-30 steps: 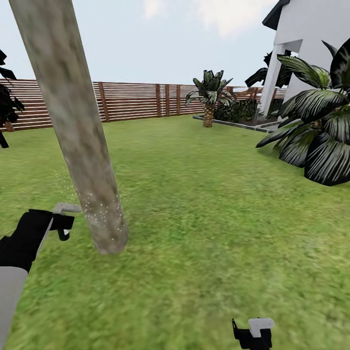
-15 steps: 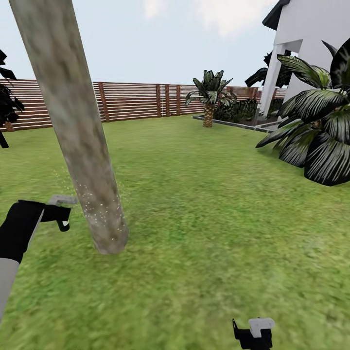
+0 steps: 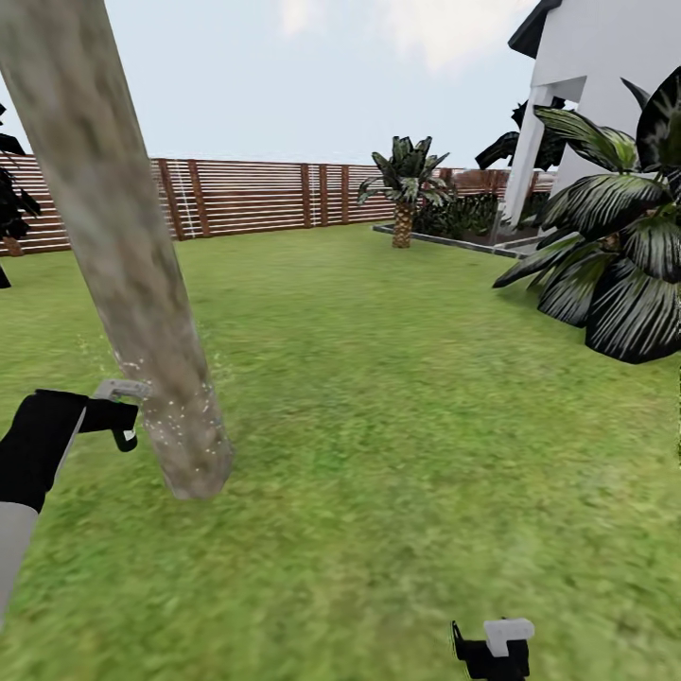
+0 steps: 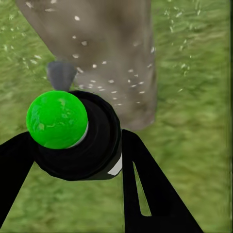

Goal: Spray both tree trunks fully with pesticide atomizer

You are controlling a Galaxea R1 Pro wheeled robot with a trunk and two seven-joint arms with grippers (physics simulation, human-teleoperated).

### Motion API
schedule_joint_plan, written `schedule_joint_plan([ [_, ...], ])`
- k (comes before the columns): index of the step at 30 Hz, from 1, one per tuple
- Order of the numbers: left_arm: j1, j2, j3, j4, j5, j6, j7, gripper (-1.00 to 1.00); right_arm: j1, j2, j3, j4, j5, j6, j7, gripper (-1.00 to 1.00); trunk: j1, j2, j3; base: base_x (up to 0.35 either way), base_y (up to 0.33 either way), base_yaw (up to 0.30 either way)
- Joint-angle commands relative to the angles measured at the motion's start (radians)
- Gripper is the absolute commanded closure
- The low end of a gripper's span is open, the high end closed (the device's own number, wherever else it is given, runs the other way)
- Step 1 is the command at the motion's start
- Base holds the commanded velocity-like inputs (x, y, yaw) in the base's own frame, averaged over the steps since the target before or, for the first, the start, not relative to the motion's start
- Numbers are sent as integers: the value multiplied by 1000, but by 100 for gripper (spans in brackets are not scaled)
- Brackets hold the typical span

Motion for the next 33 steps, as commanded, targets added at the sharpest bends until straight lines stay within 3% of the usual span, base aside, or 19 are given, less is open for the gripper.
schedule_joint_plan([
  [1,0,0,0,0,0,0,0,100,0,0,0,0,0,0,0,-100,0,0,0,4,-271,0],
  [10,0,1,3,0,-1,1,2,100,0,3,0,-1,0,0,0,-100,0,0,0,0,-273,12],
  [23,0,0,1,0,-2,1,6,100,0,3,0,-1,0,0,0,-100,0,0,0,9,-273,255],
  [29,21,4,7,32,-2,1,32,100,0,3,0,-1,0,0,0,-100,0,0,0,156,-253,32],
  [31,28,-6,1,49,-3,1,80,100,0,3,0,-1,0,0,0,-100,0,0,0,170,-245,0],
  [33,28,-41,-1,46,-4,2,87,100,0,3,0,-1,0,0,0,-100,0,0,0,170,-245,0],
])
